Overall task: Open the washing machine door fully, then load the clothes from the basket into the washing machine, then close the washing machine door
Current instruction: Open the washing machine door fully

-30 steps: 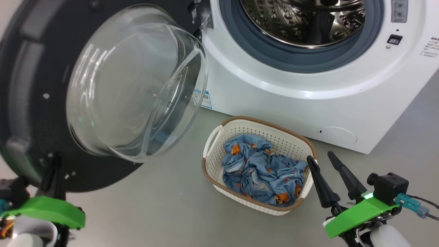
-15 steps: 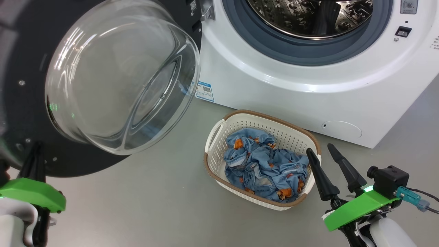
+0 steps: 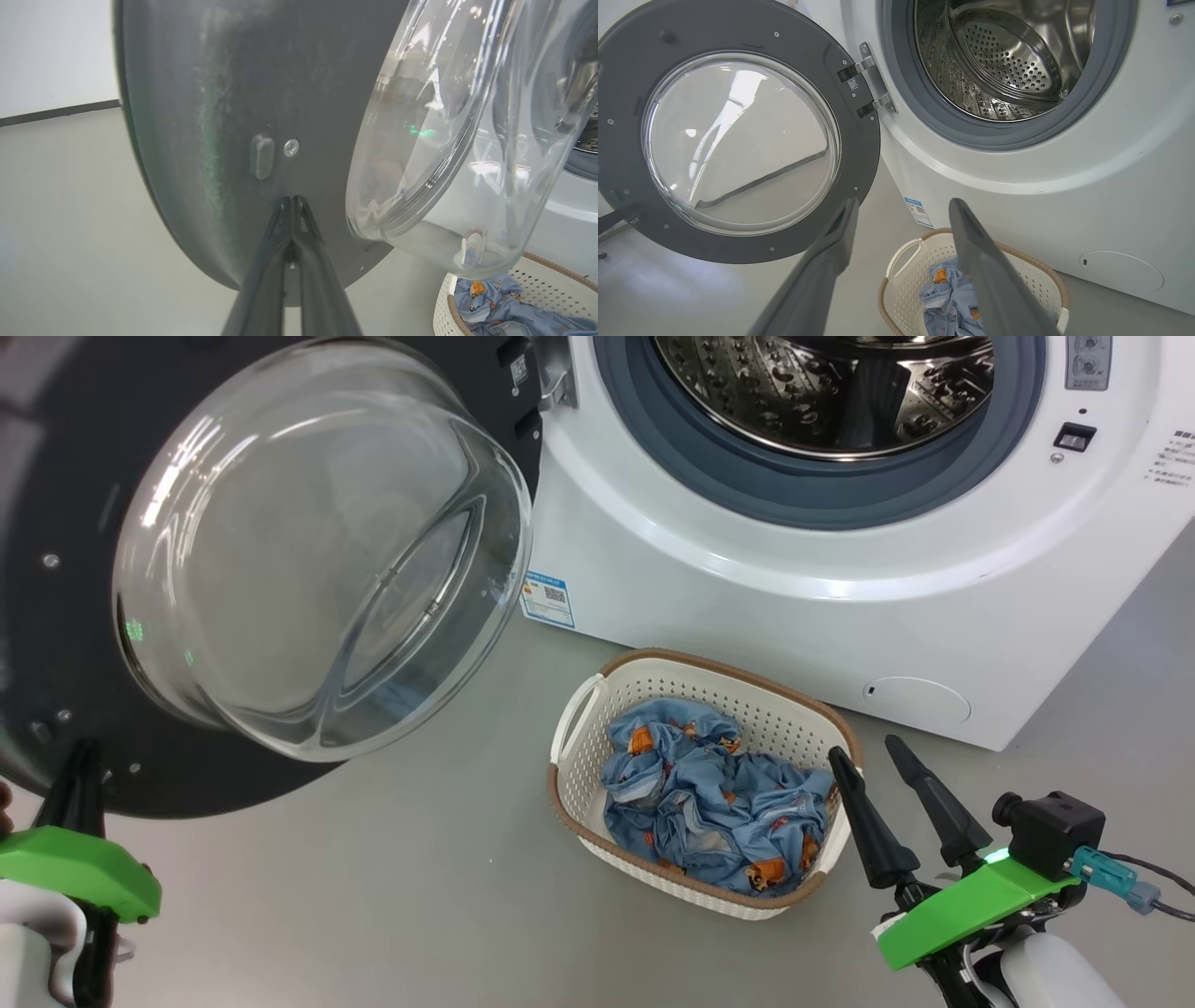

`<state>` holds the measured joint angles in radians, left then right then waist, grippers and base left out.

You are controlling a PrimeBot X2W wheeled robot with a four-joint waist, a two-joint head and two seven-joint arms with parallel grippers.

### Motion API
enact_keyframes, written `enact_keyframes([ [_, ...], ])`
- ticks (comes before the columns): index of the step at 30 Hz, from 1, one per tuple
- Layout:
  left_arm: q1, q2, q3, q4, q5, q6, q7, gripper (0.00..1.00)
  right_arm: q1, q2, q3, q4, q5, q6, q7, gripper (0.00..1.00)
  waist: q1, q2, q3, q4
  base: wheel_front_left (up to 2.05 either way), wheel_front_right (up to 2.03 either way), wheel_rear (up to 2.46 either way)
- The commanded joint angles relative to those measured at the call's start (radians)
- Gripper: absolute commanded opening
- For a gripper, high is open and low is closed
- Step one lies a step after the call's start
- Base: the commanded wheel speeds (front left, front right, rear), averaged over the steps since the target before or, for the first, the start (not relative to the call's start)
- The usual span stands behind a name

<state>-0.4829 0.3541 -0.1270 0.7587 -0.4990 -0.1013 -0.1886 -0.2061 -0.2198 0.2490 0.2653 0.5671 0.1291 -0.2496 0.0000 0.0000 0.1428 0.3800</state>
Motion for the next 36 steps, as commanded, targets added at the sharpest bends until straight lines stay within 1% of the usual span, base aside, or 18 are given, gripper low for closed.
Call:
enact_keyframes([
  [1,-0.048,0.068,0.035,0.000,-0.003,0.000,-0.019,0.00,-0.018,0.004,0.026,-0.020,0.009,0.002,-0.012,1.00,0.0000,0.0000,-0.007,-0.001,0.00,0.00,0.00],
  [9,-0.060,0.066,0.014,0.036,-0.003,-0.009,-0.036,0.00,-0.013,0.001,0.035,-0.013,0.015,0.002,-0.012,1.00,0.0000,0.0000,-0.024,0.000,0.00,0.00,0.00],
  [18,-0.059,0.057,-0.002,0.034,-0.002,-0.013,-0.050,0.00,-0.012,0.001,0.036,-0.008,0.021,0.002,-0.012,1.00,0.0000,0.0000,-0.025,0.001,0.00,0.00,0.00],
  [24,-0.037,0.044,-0.009,0.008,-0.003,-0.011,-0.058,0.00,-0.011,0.001,0.036,-0.006,0.022,0.002,-0.012,1.00,0.0000,0.0000,-0.027,-0.001,0.00,0.00,0.00],
  [32,0.018,0.021,-0.010,-0.074,-0.013,-0.002,-0.065,0.00,-0.007,-0.003,0.029,-0.006,0.022,0.002,-0.012,1.00,0.0000,0.0000,-0.039,-0.002,0.00,0.00,0.00],
  [33,0.027,0.018,-0.011,-0.087,-0.013,0.000,-0.065,0.14,-0.006,-0.003,0.028,-0.007,0.022,0.002,-0.012,1.00,0.0000,0.0000,-0.041,-0.002,0.00,0.00,0.00],
  [36,0.056,0.012,-0.015,-0.132,-0.015,0.008,-0.064,0.45,-0.002,-0.004,0.027,-0.007,0.022,0.002,-0.012,1.00,0.0000,0.0000,-0.049,-0.002,0.00,0.00,0.00],
])
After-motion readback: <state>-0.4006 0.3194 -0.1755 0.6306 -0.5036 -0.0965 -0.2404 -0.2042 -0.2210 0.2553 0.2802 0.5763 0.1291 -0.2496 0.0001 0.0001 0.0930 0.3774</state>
